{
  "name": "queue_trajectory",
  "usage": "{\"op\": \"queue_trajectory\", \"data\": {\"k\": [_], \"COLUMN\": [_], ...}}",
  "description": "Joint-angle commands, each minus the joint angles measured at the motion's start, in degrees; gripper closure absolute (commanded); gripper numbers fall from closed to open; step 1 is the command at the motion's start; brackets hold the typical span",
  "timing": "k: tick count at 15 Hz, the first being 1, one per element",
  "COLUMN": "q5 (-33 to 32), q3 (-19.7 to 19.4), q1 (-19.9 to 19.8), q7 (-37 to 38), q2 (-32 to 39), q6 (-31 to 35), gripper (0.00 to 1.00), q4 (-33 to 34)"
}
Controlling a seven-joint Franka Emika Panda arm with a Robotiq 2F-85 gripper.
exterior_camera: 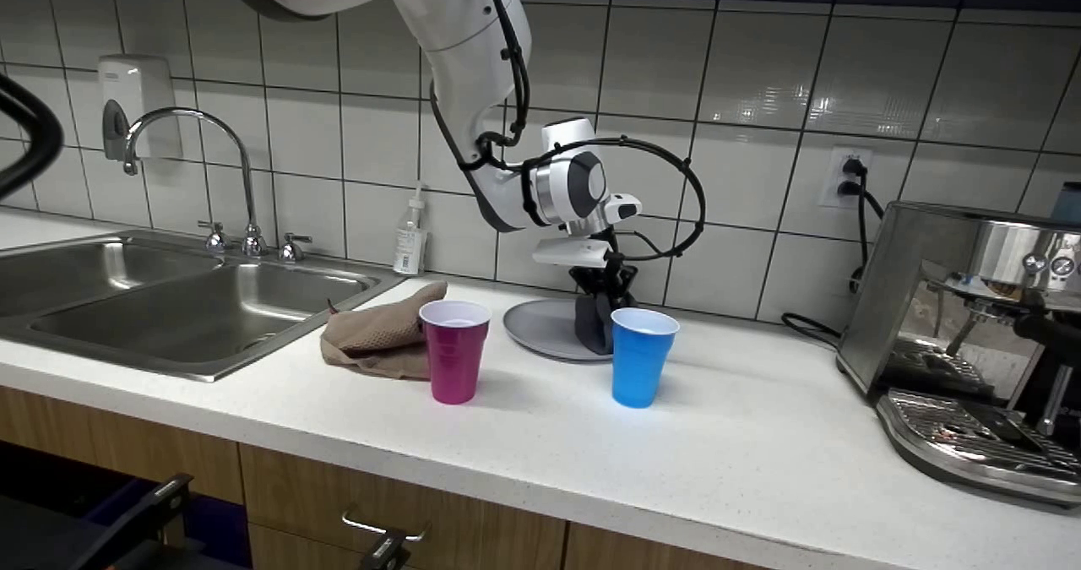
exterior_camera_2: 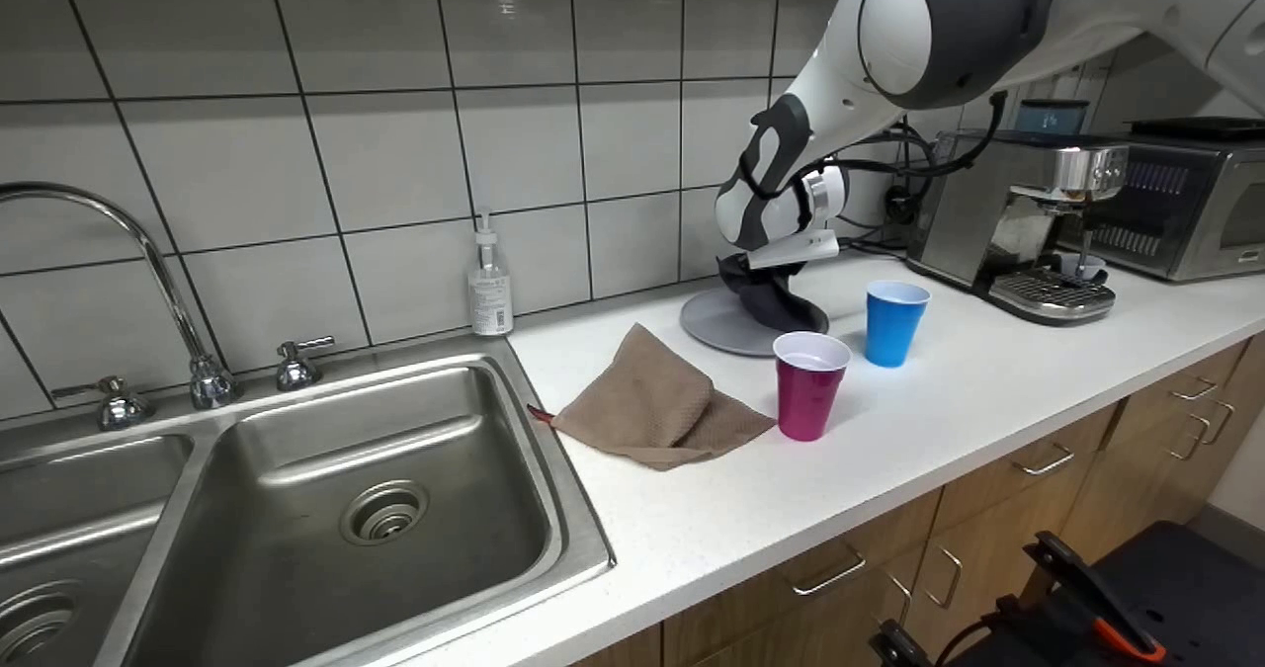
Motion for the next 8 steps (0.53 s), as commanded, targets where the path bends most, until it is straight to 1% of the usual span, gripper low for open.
{"op": "queue_trajectory", "data": {"k": [1, 8], "q5": [-1.00, -1.00], "q3": [1.49, 1.17], "q1": [-1.20, -0.59], "q7": [0.69, 0.94], "q2": [-1.09, -4.97], "q6": [-1.33, 1.44], "gripper": [1.00, 0.99], "q4": [0.47, -3.16]}}
